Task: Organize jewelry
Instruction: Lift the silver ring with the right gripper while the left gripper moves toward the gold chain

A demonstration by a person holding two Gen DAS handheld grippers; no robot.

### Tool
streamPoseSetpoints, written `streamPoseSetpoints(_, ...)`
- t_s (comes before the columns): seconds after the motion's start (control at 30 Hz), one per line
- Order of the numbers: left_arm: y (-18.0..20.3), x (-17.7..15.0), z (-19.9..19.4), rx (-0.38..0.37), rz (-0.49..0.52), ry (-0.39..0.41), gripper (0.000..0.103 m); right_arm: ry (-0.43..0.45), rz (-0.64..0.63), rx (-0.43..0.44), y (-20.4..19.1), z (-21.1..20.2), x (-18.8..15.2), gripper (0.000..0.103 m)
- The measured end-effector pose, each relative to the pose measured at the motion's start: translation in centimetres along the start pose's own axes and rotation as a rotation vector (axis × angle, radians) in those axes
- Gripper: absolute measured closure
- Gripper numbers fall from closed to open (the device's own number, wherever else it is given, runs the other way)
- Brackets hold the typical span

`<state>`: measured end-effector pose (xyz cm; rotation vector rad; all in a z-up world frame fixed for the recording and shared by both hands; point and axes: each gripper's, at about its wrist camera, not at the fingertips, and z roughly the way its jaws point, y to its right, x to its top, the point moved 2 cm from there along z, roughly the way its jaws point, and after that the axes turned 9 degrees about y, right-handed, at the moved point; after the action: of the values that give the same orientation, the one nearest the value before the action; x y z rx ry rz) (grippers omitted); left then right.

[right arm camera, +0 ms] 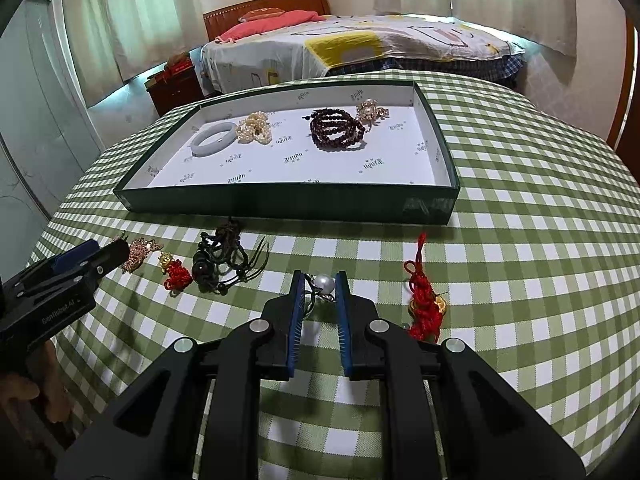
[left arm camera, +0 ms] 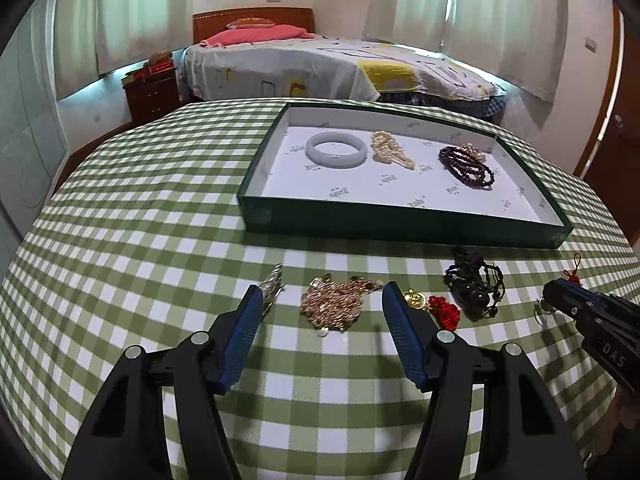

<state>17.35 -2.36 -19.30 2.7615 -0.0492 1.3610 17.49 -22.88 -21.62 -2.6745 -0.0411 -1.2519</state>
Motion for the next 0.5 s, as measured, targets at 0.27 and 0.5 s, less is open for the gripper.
streamPoseSetpoints(0.27, 0.1, -0.6, 1.5, -0.010, 0.007, -0.060, 0.050, -0.008, 0.017, 0.009, 0.3, 0.4, -0.2, 0.087)
streamPoseSetpoints(0.5, 0.3, -0.6, 1.5, 0.003, 0.055, -0.052, 0.068, -0.016, 0.023, 0.011, 0.4, 0.7, -0.5, 0.087)
